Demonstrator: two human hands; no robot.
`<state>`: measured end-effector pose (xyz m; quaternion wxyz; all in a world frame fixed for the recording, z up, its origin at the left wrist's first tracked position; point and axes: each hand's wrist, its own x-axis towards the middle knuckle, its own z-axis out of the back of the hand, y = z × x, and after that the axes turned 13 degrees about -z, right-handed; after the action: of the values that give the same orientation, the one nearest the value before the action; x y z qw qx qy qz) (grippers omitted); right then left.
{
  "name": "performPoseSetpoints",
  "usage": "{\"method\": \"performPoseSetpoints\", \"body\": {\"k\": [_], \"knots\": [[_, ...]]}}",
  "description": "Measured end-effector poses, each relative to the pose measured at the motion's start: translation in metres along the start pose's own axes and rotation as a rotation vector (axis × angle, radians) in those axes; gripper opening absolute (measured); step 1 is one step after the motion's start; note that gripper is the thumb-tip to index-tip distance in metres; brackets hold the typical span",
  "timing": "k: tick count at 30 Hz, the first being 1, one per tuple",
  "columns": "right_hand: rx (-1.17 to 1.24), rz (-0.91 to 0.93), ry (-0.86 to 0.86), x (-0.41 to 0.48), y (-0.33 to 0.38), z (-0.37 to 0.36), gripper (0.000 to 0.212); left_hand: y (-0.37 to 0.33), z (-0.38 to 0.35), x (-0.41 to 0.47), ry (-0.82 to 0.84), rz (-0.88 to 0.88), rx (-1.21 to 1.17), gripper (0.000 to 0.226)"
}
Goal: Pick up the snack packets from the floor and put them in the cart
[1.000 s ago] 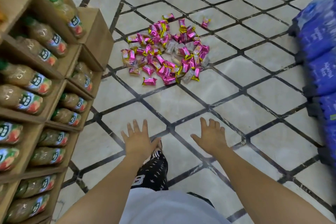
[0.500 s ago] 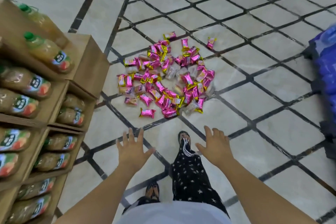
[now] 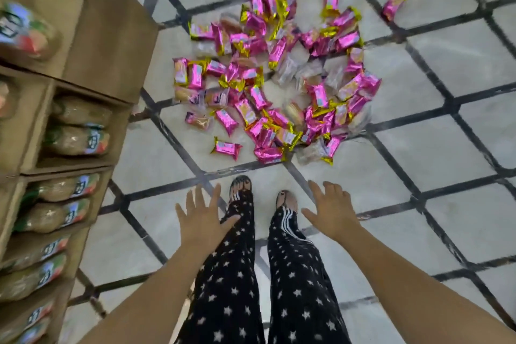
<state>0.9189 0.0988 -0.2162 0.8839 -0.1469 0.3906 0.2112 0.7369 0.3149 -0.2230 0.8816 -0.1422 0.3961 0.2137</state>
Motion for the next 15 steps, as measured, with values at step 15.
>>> {"method": "performPoseSetpoints", "body": {"k": [15], "knots": [[-0.262,0.268,-0.085,0.372,0.110,-0.224,0.088,0.108,-0.185,0.391,-0.013,-0.294,0.273,0.099]]}}
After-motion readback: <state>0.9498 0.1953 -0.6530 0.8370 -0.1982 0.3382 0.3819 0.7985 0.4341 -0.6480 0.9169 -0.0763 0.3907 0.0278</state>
